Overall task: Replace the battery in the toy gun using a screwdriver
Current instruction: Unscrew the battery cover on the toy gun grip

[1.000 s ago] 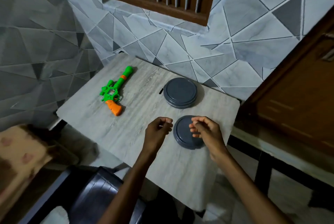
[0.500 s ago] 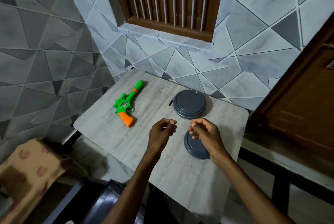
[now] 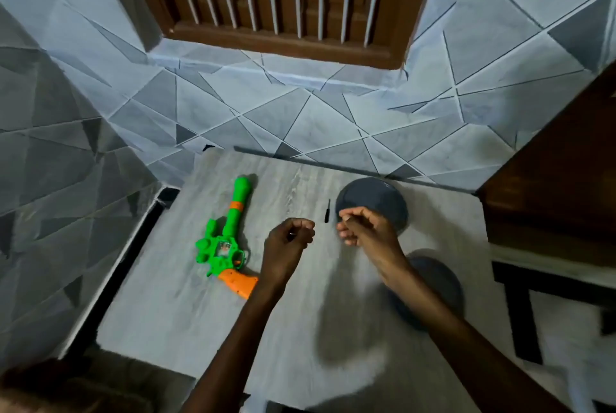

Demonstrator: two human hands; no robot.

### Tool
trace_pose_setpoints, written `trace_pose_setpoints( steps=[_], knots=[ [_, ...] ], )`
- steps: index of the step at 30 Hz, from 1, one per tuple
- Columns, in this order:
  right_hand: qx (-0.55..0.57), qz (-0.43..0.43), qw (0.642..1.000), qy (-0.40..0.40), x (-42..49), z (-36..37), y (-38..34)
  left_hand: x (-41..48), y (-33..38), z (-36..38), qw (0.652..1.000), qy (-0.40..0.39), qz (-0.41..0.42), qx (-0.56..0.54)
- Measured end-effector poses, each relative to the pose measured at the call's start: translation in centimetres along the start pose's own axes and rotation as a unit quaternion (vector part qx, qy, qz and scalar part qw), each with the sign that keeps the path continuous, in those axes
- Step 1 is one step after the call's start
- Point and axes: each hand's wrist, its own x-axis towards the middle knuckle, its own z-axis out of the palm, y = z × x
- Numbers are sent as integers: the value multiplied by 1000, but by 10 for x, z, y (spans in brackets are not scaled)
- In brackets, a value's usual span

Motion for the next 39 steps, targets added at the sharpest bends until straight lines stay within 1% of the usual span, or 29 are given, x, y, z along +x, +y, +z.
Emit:
trace_pose_setpoints(
  steps=[5, 10, 16, 24, 28, 32, 35, 39],
  knots=[
    [10, 21, 999, 31, 16, 39, -2, 40, 1, -30, 999, -36, 11, 6],
    [-8, 46, 999, 27, 33, 65, 7, 66, -11, -48, 999, -38, 0, -9],
    [-24, 53, 998, 32, 41, 83, 16, 74, -27, -58, 998, -54, -29, -3],
    [-16, 58, 997, 50, 47, 90, 20, 80, -37, -61, 997, -60, -42, 12],
    [-8, 49, 997, 51, 46, 83, 20, 84, -38, -55, 997, -61, -37, 23],
    [3, 50, 996, 73, 44, 72, 24, 83, -34, -43, 997, -64, -29, 28],
    [21, 41, 995, 87, 46, 60, 36, 85, -37, -27, 998, -65, -16, 22],
    [37, 10, 995, 97, 62, 50, 72, 97, -63, -3, 998, -59, 0, 27]
  ],
)
